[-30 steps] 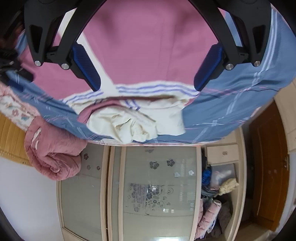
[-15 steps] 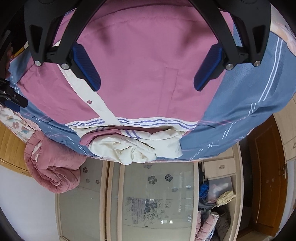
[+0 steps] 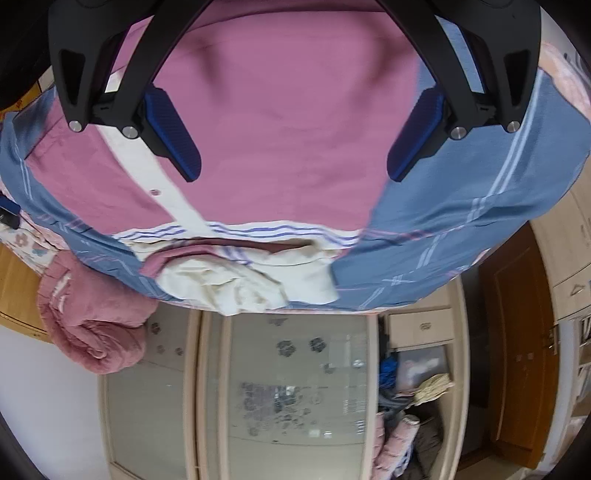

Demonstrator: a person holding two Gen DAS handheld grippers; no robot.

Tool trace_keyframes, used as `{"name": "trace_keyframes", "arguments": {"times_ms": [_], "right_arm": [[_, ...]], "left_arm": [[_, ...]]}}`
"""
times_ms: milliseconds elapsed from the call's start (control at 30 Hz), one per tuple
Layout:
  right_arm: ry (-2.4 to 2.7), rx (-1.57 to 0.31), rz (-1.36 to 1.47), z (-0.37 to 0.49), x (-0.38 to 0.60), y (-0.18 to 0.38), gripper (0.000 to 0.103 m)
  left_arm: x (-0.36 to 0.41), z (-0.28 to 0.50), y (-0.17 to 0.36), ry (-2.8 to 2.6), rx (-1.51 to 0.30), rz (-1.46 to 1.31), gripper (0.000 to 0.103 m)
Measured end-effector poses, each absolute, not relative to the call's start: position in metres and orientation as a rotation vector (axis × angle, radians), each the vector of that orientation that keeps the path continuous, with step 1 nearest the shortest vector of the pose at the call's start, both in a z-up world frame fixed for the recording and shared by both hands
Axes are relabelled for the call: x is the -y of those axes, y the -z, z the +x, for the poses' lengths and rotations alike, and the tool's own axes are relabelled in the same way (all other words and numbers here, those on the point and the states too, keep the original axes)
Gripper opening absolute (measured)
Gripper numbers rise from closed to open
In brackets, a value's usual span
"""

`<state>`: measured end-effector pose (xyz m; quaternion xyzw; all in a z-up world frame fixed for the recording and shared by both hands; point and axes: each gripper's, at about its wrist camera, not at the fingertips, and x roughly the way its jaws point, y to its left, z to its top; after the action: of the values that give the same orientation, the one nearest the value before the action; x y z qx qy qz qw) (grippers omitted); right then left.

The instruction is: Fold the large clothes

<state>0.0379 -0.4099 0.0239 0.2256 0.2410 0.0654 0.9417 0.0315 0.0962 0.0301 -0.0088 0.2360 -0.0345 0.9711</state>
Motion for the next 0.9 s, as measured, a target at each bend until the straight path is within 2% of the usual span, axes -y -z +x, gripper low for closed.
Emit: {"name": "trace_keyframes", "arguments": {"times_ms": [100,267,433,733,900], "right_arm": [[-0.181,-0.544,0.624,0.043,0.452,-0.004,0.102],[-0.246,-0.667,0.721,0.048,0.475,0.025,0.102],[-0.419,-0.629,0.765,0.039,0.47,0.02,0.102],[-0.396,-0.761,0.7,0.048,0.443,0.03,0.102],[-0.381,-0.76,0.735,0.046,0.455,0.035,0.102]], "left_arm": [[-0.119,0.032,-0.03,0.035,-0.495,-0.029,0.101],[-0.148,0.032,-0.027,-0.033,-0.524,-0.031,0.101],[-0.159,0.03,-0.027,-0.016,-0.536,-0.091,0.101],[-0.137,0.026,-0.028,0.006,-0.518,-0.015,0.101],[-0.133,0.024,-0.026,0.015,-0.523,-0.008,0.101]]}}
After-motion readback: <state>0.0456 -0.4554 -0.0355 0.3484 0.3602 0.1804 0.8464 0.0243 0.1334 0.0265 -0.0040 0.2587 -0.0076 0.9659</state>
